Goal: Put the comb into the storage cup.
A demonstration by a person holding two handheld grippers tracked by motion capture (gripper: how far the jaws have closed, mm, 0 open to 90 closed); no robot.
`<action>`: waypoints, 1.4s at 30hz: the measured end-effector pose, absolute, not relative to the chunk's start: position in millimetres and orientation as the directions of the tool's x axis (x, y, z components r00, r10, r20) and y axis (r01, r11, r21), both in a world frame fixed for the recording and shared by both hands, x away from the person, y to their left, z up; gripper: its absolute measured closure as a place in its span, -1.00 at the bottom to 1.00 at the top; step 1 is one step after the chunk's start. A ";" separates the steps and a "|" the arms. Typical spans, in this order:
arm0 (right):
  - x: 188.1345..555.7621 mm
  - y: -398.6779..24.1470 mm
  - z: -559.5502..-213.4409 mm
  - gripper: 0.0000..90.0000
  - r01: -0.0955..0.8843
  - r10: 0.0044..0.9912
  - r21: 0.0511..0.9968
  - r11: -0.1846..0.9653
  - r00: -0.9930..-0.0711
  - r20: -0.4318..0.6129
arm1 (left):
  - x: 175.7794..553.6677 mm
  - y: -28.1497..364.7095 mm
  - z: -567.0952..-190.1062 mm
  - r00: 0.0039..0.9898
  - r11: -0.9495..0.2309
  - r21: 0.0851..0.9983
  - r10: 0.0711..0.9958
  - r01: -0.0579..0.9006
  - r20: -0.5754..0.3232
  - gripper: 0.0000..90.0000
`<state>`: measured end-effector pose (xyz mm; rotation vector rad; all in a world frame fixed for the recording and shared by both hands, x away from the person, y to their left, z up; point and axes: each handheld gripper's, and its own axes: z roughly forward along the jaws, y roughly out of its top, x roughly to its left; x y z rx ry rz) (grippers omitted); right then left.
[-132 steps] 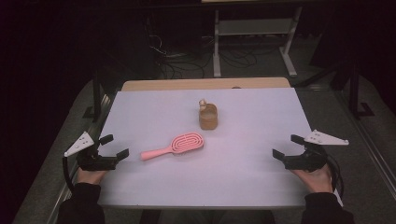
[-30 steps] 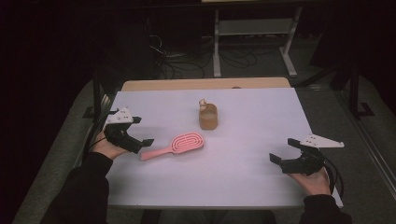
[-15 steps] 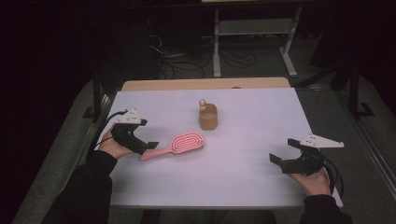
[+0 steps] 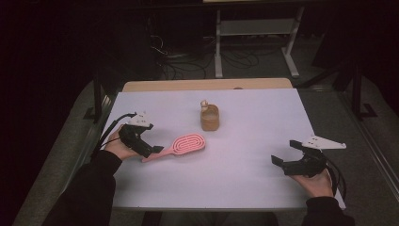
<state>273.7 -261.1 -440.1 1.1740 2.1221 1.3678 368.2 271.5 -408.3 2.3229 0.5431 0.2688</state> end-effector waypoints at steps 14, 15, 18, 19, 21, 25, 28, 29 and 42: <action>273.9 -260.7 -440.8 -1.00 0.454 0.790 0.870 0.193 -0.597 0.136 | 370.6 259.1 -420.7 0.910 -0.695 0.654 0.415 0.297 0.027 -1.00; 273.9 -260.7 -440.9 -1.00 0.454 0.790 0.870 0.194 -0.597 0.136 | 370.7 258.2 -421.6 0.909 -0.694 0.654 0.415 0.301 0.022 -1.00; 274.0 -260.7 -441.0 -1.00 0.454 0.790 0.869 0.195 -0.598 0.135 | 371.7 256.1 -423.8 0.912 -0.700 0.646 0.409 0.304 0.015 -1.00; 274.0 -260.5 -441.1 -1.00 0.455 0.789 0.869 0.196 -0.599 0.136 | 372.0 255.3 -424.5 0.913 -0.704 0.642 0.407 0.304 0.013 -1.00; 274.1 -260.3 -441.1 -1.00 0.456 0.789 0.868 0.195 -0.598 0.137 | 372.6 253.5 -425.8 0.916 -0.709 0.636 0.402 0.305 0.009 -1.00; 274.2 -260.2 -441.3 -1.00 0.457 0.788 0.867 0.197 -0.600 0.137 | 373.6 249.6 -428.4 0.919 -0.717 0.628 0.394 0.304 0.004 -1.00; 274.3 -260.3 -441.3 -1.00 0.458 0.787 0.867 0.197 -0.601 0.138 | 374.8 246.6 -430.6 0.922 -0.729 0.612 0.386 0.308 -0.004 -1.00; 274.3 -260.3 -441.4 -1.00 0.458 0.787 0.867 0.198 -0.601 0.138 | 374.9 245.4 -431.5 0.924 -0.732 0.606 0.383 0.311 -0.012 -1.00; 274.7 -259.4 -442.2 -1.00 0.464 0.783 0.863 0.202 -0.606 0.142 | 376.5 240.5 -441.1 0.934 -0.773 0.549 0.356 0.318 -0.040 -0.89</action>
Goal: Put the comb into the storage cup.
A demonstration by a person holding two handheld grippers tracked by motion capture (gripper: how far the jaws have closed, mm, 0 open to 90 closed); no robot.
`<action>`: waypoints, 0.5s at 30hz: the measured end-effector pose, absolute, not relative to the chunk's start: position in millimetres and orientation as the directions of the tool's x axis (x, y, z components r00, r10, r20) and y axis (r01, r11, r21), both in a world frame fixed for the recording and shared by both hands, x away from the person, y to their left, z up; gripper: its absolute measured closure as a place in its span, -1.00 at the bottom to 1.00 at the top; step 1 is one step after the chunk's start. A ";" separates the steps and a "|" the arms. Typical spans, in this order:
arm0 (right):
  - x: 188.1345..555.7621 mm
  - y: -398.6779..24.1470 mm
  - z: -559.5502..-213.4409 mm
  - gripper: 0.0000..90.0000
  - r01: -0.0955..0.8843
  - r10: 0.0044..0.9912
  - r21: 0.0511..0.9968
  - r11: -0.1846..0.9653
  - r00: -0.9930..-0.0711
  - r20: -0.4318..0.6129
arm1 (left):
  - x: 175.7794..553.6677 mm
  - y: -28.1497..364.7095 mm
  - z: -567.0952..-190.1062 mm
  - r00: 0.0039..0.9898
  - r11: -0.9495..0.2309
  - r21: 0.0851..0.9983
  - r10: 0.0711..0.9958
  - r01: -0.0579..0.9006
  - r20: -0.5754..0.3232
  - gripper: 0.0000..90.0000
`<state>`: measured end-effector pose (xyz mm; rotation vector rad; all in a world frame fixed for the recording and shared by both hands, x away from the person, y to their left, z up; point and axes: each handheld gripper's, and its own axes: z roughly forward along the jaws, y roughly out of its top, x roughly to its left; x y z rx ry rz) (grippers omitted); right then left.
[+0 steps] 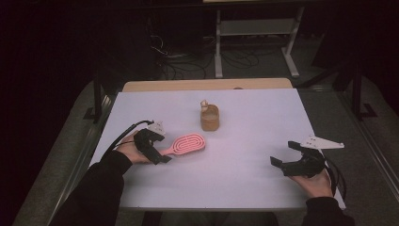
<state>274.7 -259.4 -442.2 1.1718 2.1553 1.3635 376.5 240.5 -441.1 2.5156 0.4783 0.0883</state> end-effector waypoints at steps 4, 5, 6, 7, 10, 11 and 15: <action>274.9 -259.0 -442.5 -1.00 0.466 0.782 0.861 0.203 -0.606 0.143 | 376.2 240.1 -442.3 0.938 -0.782 0.540 0.342 0.313 -0.048 -0.72; 274.9 -258.9 -442.5 -1.00 0.465 0.782 0.861 0.204 -0.607 0.143 | 376.1 239.8 -442.6 0.939 -0.783 0.537 0.341 0.314 -0.052 -0.68; 274.9 -258.8 -442.6 -1.00 0.466 0.782 0.861 0.204 -0.607 0.142 | 376.1 239.7 -442.8 0.941 -0.786 0.535 0.335 0.310 -0.053 -0.63; 275.0 -258.8 -442.7 -1.00 0.466 0.782 0.861 0.204 -0.607 0.143 | 375.4 239.5 -442.8 0.943 -0.789 0.533 0.328 0.305 -0.053 -0.55; 275.1 -258.8 -442.8 -1.00 0.466 0.782 0.861 0.204 -0.607 0.143 | 374.7 238.0 -443.7 0.946 -0.797 0.524 0.319 0.299 -0.056 -0.37; 275.1 -258.9 -442.8 -1.00 0.466 0.782 0.861 0.204 -0.607 0.143 | 374.6 237.5 -444.0 0.946 -0.800 0.521 0.319 0.298 -0.052 -0.32; 275.0 -259.1 -442.7 -1.00 0.466 0.782 0.861 0.203 -0.607 0.144 | 375.2 236.8 -444.7 0.945 -0.802 0.516 0.324 0.301 -0.046 -0.13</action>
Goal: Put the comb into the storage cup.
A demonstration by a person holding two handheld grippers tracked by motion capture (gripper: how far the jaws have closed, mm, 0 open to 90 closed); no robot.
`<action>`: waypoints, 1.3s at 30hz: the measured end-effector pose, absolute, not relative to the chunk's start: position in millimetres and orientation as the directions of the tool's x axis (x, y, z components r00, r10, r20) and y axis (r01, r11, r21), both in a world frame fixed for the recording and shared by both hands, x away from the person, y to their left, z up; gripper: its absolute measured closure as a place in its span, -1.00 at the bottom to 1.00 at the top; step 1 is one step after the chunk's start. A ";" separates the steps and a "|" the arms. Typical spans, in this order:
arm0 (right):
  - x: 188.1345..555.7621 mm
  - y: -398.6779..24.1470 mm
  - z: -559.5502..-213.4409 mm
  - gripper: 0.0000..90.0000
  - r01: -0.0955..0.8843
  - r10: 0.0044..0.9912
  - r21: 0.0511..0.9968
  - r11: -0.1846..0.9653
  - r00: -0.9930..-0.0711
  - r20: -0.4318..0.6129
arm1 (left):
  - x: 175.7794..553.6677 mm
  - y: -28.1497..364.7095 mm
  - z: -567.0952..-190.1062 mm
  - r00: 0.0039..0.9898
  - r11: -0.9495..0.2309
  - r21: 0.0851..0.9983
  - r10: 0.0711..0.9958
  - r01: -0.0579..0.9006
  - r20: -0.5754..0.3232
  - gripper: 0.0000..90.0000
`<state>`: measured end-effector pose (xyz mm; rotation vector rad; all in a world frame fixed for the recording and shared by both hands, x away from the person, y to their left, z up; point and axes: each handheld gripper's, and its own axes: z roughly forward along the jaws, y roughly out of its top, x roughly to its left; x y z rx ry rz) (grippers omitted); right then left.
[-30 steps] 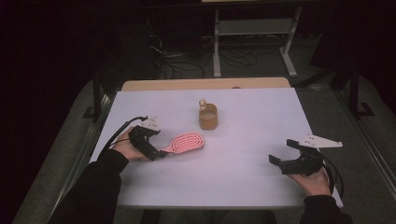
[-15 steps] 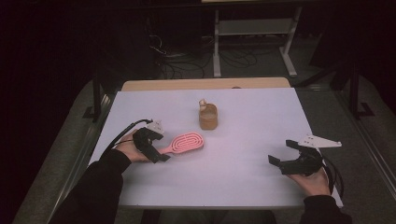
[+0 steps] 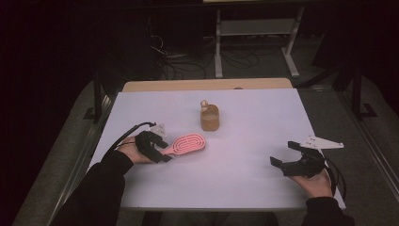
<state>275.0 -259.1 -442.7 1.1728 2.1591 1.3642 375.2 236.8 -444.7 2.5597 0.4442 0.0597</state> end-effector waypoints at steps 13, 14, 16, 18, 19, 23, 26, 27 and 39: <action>275.1 -260.5 -442.6 -1.00 0.466 0.784 0.862 0.200 -0.604 0.144 | 377.8 234.7 -448.3 0.949 -0.821 0.491 0.312 0.293 -0.044 0.29; 275.2 -260.4 -442.7 -1.00 0.465 0.784 0.862 0.202 -0.605 0.142 | 377.9 234.4 -448.7 0.948 -0.821 0.489 0.314 0.296 -0.046 0.31; 275.3 -259.9 -442.7 -1.00 0.465 0.783 0.862 0.204 -0.606 0.142 | 378.8 233.7 -449.5 0.948 -0.823 0.483 0.314 0.299 -0.051 0.33; 275.4 -259.9 -442.8 -1.00 0.465 0.783 0.861 0.204 -0.606 0.142 | 379.1 231.9 -449.7 0.949 -0.830 0.473 0.312 0.297 -0.049 0.37; 275.5 -260.1 -442.8 -1.00 0.465 0.783 0.862 0.204 -0.605 0.141 | 379.3 231.0 -449.5 0.949 -0.831 0.471 0.310 0.296 -0.049 0.41; 275.0 -260.7 -442.4 -1.00 0.465 0.784 0.863 0.197 -0.603 0.147 | 379.4 226.9 -449.2 0.952 -0.843 0.458 0.304 0.283 -0.030 0.52; 275.0 -260.8 -442.3 -1.00 0.465 0.783 0.863 0.197 -0.604 0.147 | 378.0 225.1 -449.1 0.956 -0.850 0.456 0.292 0.265 -0.011 0.53; 275.0 -260.9 -442.3 -1.00 0.464 0.783 0.864 0.196 -0.604 0.147 | 377.6 224.9 -448.9 0.958 -0.852 0.455 0.287 0.258 -0.007 0.53; 275.2 -261.2 -442.5 -1.00 0.464 0.783 0.864 0.196 -0.604 0.147 | 375.3 224.2 -444.3 0.967 -0.864 0.447 0.256 0.230 -0.003 0.54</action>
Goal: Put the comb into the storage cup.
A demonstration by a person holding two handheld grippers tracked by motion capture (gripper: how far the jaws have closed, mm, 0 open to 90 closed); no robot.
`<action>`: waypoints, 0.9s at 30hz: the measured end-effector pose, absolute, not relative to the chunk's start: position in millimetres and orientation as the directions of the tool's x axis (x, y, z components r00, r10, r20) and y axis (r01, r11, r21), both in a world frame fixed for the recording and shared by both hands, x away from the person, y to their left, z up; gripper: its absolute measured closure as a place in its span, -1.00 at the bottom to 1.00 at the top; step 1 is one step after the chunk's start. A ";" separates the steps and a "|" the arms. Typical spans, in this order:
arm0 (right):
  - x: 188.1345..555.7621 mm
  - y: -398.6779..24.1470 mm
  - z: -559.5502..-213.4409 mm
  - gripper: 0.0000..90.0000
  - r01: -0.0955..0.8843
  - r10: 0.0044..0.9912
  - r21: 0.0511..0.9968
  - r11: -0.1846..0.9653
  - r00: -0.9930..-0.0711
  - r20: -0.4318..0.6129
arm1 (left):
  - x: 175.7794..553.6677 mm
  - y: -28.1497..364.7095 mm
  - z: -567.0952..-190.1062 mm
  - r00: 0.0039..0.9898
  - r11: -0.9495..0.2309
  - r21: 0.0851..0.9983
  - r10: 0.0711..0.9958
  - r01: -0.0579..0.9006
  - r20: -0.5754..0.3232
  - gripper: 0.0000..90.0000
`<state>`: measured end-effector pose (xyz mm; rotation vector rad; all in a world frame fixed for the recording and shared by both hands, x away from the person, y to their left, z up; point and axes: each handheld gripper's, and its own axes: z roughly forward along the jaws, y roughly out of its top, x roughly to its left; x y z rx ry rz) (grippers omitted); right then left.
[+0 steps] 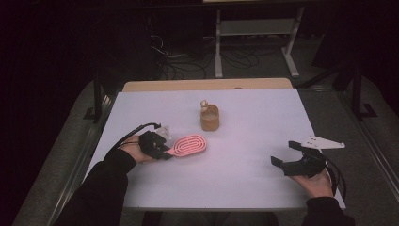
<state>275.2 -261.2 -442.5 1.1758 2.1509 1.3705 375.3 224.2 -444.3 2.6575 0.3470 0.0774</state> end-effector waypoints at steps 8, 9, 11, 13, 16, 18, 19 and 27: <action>275.1 -261.5 -442.5 -1.00 0.464 0.782 0.865 0.193 -0.605 0.149 | 371.4 218.6 -434.8 0.971 -0.870 0.450 0.237 0.199 0.028 0.54; 275.3 -261.7 -442.7 -1.00 0.465 0.783 0.864 0.194 -0.604 0.149 | 371.2 218.4 -433.2 0.972 -0.872 0.450 0.233 0.193 0.036 0.54; 275.4 -261.8 -442.8 -1.00 0.465 0.783 0.864 0.193 -0.603 0.150 | 370.7 218.4 -430.5 0.971 -0.870 0.454 0.236 0.192 0.043 0.54; 275.1 -261.2 -442.5 -1.00 0.465 0.782 0.864 0.191 -0.605 0.152 | 370.6 219.1 -428.8 0.969 -0.867 0.459 0.242 0.194 0.047 0.54; 275.0 -259.9 -442.3 -1.00 0.465 0.779 0.864 0.193 -0.608 0.153 | 370.0 220.5 -426.2 0.969 -0.865 0.464 0.243 0.193 0.050 0.54; 275.0 -259.7 -442.3 -1.00 0.465 0.779 0.864 0.193 -0.608 0.153 | 368.9 221.1 -423.4 0.969 -0.862 0.468 0.241 0.192 0.046 0.54; 275.0 -259.8 -442.3 -1.00 0.465 0.780 0.864 0.192 -0.607 0.154 | 368.6 221.4 -421.4 0.970 -0.862 0.470 0.240 0.190 0.049 0.54; 274.9 -259.2 -442.6 -1.00 0.466 0.779 0.864 0.192 -0.607 0.154 | 366.3 224.8 -402.6 0.969 -0.844 0.504 0.241 0.181 0.056 0.54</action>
